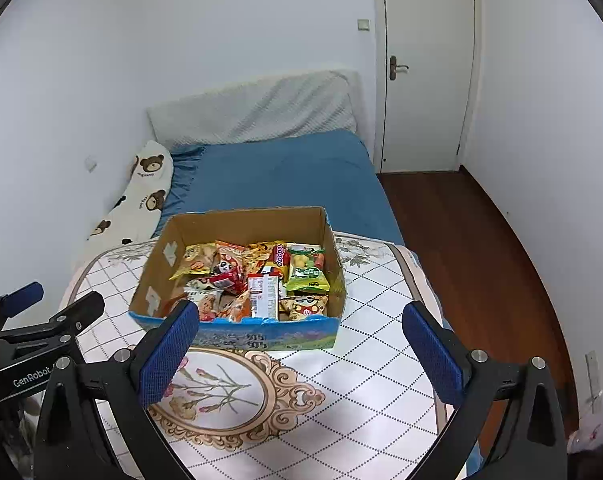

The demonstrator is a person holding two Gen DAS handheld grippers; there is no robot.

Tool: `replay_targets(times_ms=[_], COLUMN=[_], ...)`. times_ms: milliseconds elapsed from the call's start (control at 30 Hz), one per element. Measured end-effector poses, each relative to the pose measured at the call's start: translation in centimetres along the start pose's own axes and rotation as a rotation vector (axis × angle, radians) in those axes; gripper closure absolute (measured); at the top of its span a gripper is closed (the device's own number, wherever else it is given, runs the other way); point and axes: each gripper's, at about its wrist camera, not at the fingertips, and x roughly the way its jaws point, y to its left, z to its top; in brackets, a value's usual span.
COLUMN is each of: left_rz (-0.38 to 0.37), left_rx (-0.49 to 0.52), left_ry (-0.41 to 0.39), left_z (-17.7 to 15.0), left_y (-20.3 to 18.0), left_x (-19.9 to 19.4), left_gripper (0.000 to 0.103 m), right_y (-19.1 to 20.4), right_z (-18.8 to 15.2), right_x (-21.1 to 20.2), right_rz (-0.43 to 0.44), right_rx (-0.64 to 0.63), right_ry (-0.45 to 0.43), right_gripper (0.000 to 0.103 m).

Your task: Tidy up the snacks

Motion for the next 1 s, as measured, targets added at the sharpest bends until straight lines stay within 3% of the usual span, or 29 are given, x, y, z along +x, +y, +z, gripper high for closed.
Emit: replay_targets(times_ms=[500, 1000], left_rz=[0.017, -0.001], left_rx=[-0.01, -0.006], left_ry=[0.078, 0.122], left_z=[2.2, 1.9], left_y=[0.0, 0.0], left_x=[6.1, 7.8], left_gripper=[0.0, 0.0], right_y=[0.0, 0.2], right_z=[2.1, 2.0], right_x=[7.2, 9.2], right_rz=[-0.031, -0.034], right_rx=[-0.012, -0.013], right_ry=[0.08, 0.123], right_gripper=[0.0, 0.0])
